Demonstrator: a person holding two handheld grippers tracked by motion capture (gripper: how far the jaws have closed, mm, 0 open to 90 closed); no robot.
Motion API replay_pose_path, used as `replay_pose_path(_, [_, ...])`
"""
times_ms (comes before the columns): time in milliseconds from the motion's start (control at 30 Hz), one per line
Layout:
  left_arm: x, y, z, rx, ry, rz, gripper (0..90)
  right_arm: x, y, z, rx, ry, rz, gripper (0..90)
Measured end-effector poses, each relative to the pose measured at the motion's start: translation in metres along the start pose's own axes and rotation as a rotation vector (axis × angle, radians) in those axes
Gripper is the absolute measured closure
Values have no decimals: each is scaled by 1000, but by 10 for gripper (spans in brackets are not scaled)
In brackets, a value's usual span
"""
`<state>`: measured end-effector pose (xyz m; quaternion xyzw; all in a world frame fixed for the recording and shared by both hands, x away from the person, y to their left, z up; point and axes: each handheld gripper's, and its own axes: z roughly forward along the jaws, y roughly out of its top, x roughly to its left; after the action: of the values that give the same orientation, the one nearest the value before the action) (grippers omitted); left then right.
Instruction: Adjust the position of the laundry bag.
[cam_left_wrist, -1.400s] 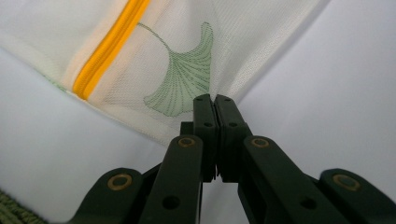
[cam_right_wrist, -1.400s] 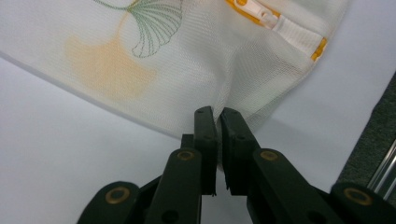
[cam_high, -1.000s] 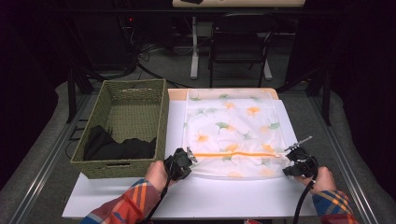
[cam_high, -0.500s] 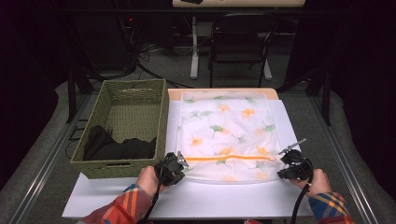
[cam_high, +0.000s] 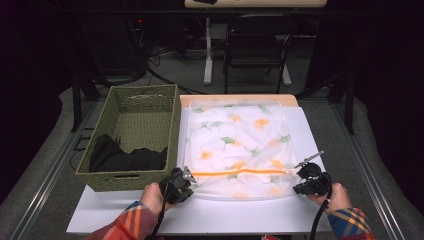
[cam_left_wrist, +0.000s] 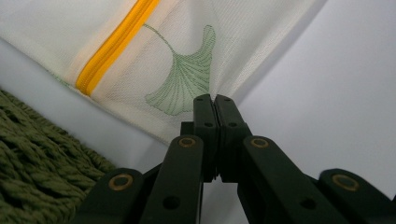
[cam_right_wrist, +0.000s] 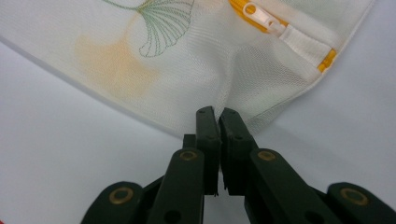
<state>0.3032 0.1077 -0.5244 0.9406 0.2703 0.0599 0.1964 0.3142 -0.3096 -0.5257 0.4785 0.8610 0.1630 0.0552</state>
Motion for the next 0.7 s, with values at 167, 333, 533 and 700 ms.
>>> replay_pose_path(167, [0, -6, -3, -7, -5, -11, 895, 5, -1, 0, -1, 7, -4, 876])
replay_pose_path(333, [-2, -12, -5, -11, -9, -25, 894, 10, -2, 0, -2, 18, -20, 876])
replay_pose_path(533, [-3, -21, -8, -16, -16, -36, 894, 16, -3, 0, -1, 26, -27, 876])
replay_pose_path(700, [-4, -24, -10, -11, -30, -33, 893, 20, -4, 0, -4, 39, -19, 878])
